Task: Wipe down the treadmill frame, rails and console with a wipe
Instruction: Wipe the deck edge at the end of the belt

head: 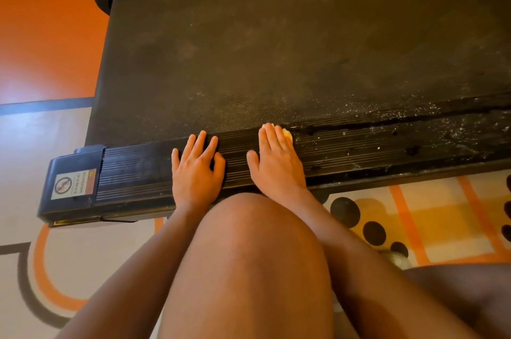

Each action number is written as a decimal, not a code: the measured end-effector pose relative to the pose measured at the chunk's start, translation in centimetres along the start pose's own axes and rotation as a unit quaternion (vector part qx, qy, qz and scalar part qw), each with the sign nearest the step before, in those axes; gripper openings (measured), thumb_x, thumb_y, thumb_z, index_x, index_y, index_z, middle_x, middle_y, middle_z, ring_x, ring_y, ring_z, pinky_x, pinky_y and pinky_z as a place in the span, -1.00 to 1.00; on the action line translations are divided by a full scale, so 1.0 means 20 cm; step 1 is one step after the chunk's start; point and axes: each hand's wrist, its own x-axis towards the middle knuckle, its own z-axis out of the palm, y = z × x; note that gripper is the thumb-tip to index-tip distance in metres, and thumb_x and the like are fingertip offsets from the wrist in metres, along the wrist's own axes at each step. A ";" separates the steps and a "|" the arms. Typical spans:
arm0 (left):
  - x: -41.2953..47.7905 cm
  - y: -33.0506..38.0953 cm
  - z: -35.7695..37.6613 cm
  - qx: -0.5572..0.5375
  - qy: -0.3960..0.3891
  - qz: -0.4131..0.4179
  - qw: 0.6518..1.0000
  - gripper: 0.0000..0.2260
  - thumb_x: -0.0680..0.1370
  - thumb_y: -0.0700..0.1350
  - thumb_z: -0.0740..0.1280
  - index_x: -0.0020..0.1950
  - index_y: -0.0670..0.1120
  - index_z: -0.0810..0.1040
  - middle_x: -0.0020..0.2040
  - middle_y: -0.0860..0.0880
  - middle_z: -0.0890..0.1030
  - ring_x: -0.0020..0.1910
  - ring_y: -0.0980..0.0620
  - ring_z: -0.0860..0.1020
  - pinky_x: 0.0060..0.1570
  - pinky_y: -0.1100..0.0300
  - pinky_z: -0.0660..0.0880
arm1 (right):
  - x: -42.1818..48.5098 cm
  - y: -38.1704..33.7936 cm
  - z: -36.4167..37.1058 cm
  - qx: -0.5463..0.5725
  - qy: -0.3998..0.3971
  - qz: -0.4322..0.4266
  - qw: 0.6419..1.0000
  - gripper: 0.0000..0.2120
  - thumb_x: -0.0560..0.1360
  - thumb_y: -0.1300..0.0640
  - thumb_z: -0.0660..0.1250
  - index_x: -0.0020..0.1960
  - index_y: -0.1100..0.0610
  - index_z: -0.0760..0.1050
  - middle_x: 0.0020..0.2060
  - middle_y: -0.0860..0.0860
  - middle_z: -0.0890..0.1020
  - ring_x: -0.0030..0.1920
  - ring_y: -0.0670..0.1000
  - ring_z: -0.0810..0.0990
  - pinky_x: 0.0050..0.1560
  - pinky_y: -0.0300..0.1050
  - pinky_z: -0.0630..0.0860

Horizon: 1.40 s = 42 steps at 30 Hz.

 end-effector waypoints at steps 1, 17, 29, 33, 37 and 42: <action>0.00 0.00 0.00 -0.002 -0.001 -0.001 1.000 -0.48 0.66 0.20 -0.02 0.55 0.06 0.38 0.60 -0.03 0.28 0.61 -0.09 0.16 0.56 -0.19 -0.05 | 0.05 0.00 -0.03 0.002 -0.005 0.000 1.000 -0.38 0.73 -0.16 -0.10 0.67 0.12 -0.09 0.67 0.08 -0.05 0.66 0.08 -0.13 0.64 0.05 -0.13; 0.00 0.00 0.00 0.002 0.003 0.001 1.000 -0.55 0.70 0.15 0.05 0.55 0.06 0.38 0.59 -0.04 0.29 0.61 -0.10 0.17 0.58 -0.22 -0.02 | 0.07 0.06 -0.06 0.010 -0.007 -0.010 1.000 -0.37 0.73 -0.16 -0.07 0.68 0.12 -0.10 0.67 0.07 -0.05 0.66 0.07 -0.13 0.64 0.05 -0.12; -0.01 0.00 0.01 -0.012 0.015 0.004 1.000 -0.50 0.67 0.19 0.00 0.53 0.05 0.41 0.58 -0.04 0.31 0.60 -0.10 0.20 0.57 -0.24 0.02 | -0.16 0.15 0.03 0.018 0.004 -0.016 1.000 -0.31 0.65 -0.23 -0.20 0.67 0.10 -0.14 0.66 0.03 -0.11 0.65 0.04 -0.19 0.62 0.00 -0.25; -0.01 0.00 0.01 -0.009 0.013 0.005 1.000 -0.53 0.69 0.16 0.04 0.54 0.05 0.41 0.58 -0.04 0.31 0.60 -0.10 0.19 0.57 -0.24 0.01 | 0.07 0.13 -0.04 -0.003 0.006 -0.012 1.000 -0.37 0.72 -0.16 -0.07 0.68 0.11 -0.10 0.67 0.07 -0.05 0.66 0.07 -0.13 0.63 0.03 -0.16; -0.01 0.00 0.00 -0.019 0.015 0.010 1.000 -0.52 0.68 0.16 0.03 0.53 0.04 0.41 0.58 -0.05 0.31 0.60 -0.10 0.19 0.57 -0.24 0.01 | -0.18 0.19 0.05 -0.001 -0.006 -0.030 1.000 -0.33 0.69 -0.22 -0.11 0.68 0.11 -0.14 0.66 0.06 -0.12 0.64 0.05 -0.23 0.57 -0.03 -0.33; -0.01 -0.01 0.00 -0.017 0.014 0.013 1.000 -0.54 0.70 0.15 0.04 0.54 0.05 0.40 0.59 -0.04 0.30 0.61 -0.09 0.18 0.57 -0.24 0.01 | -0.30 0.20 0.14 -0.021 -0.012 -0.027 0.999 -0.22 0.58 -0.24 -0.15 0.60 0.24 0.18 0.59 0.20 0.22 0.59 0.23 0.17 0.56 0.18 0.02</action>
